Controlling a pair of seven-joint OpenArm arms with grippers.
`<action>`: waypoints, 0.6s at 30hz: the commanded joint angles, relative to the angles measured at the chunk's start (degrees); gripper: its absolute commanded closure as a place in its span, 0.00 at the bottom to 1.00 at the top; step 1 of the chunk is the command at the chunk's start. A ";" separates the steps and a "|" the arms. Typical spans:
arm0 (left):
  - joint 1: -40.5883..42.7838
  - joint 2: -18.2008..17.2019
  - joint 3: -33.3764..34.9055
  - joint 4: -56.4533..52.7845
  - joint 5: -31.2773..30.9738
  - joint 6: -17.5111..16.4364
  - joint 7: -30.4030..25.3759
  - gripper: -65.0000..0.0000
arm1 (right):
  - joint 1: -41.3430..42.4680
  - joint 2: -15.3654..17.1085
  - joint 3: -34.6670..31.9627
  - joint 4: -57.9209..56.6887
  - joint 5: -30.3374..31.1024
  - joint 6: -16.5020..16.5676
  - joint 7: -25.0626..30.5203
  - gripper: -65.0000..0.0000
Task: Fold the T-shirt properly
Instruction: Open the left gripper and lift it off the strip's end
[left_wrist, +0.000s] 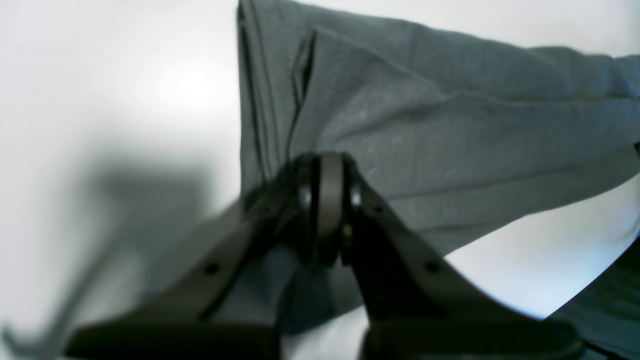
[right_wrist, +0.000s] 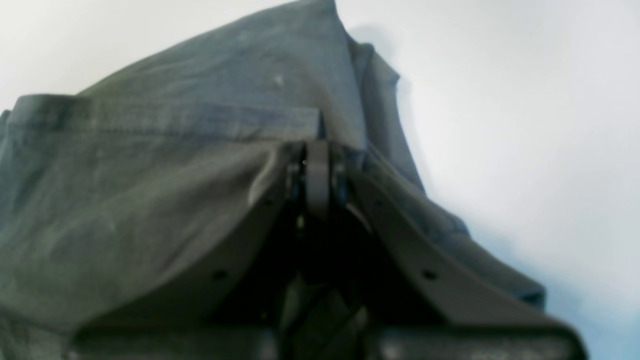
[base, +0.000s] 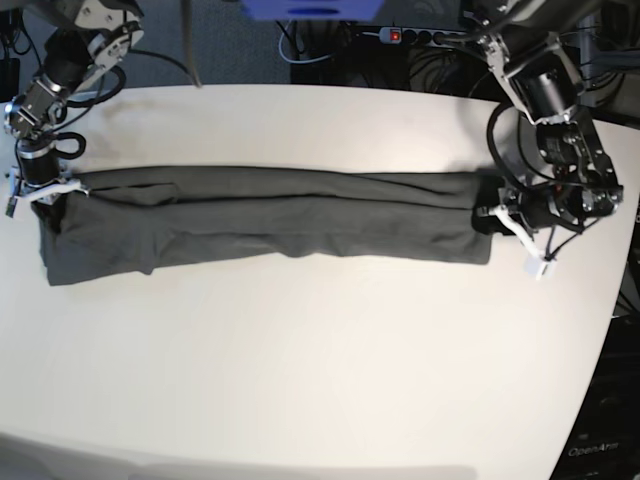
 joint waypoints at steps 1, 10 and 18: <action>-0.90 0.58 0.32 0.26 1.61 0.23 3.05 0.97 | -0.88 -0.07 0.01 -0.33 -3.78 -0.95 -5.83 1.00; -2.13 0.49 0.05 0.35 1.52 0.23 4.46 0.97 | -0.79 -0.07 0.01 -0.33 -3.78 -0.95 -5.83 1.00; -1.87 -3.55 -0.12 0.35 0.82 0.23 4.55 0.97 | -0.70 -0.07 0.01 -0.33 -3.78 -0.95 -5.83 1.00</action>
